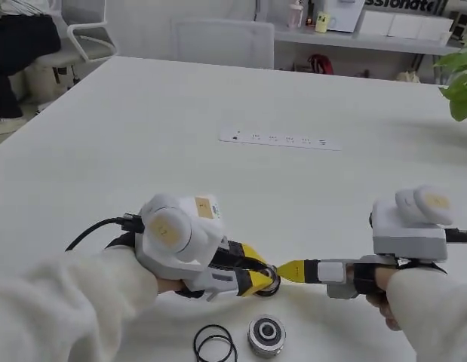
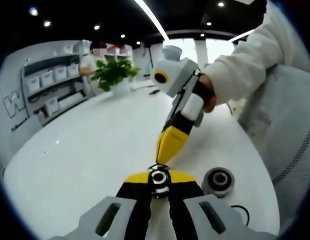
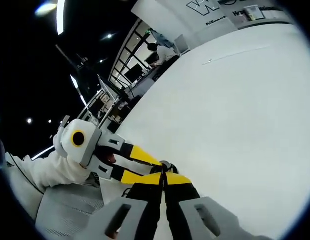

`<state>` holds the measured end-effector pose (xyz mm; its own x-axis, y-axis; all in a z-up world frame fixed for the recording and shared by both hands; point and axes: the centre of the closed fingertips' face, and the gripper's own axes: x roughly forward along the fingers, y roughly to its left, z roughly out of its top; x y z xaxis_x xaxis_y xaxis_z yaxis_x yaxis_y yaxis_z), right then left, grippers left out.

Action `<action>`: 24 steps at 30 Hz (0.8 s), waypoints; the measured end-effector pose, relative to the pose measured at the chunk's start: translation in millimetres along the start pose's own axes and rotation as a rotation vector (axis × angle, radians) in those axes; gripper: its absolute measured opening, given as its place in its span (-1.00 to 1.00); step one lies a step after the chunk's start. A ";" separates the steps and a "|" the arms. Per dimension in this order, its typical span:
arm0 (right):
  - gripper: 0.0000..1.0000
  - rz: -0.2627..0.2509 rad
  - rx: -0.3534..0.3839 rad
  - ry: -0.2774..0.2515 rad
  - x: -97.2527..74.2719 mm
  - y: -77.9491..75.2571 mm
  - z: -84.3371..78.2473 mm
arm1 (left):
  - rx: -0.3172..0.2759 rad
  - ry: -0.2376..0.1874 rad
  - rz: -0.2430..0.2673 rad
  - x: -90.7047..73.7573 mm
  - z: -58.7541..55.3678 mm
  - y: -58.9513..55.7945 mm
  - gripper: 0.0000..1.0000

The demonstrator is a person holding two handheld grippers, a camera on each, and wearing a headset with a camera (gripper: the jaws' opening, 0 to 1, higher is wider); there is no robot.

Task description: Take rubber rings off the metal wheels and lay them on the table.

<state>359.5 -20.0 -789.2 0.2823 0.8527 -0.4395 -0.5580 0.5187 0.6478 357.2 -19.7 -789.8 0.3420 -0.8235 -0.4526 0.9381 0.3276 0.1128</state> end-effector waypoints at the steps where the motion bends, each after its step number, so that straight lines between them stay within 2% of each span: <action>1: -1.00 0.001 -0.001 0.001 0.1 0.5 0.0 | 0.001 0.001 0.000 0.0 0.0 -0.1 -0.75; 10: -1.00 0.009 -0.010 0.000 0.9 6.0 -0.1 | 0.010 0.005 0.002 0.4 -0.2 -0.3 -0.75; 16: -1.00 0.014 -0.012 0.000 1.1 4.3 1.5 | 0.009 0.004 0.002 0.4 -0.4 -0.1 -0.75; 23: -1.00 0.049 -0.013 -0.010 2.1 13.5 3.2 | 0.010 0.004 0.002 0.4 -0.5 0.2 -0.75; 24: -1.00 0.031 -0.026 0.001 2.0 12.4 2.9 | 0.010 0.005 0.001 0.4 -0.6 0.2 -0.75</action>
<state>355.4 -11.7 -780.3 0.2637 0.8683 -0.4201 -0.5864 0.4901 0.6449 357.5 -19.7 -790.5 0.3431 -0.8206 -0.4570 0.9381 0.3239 0.1226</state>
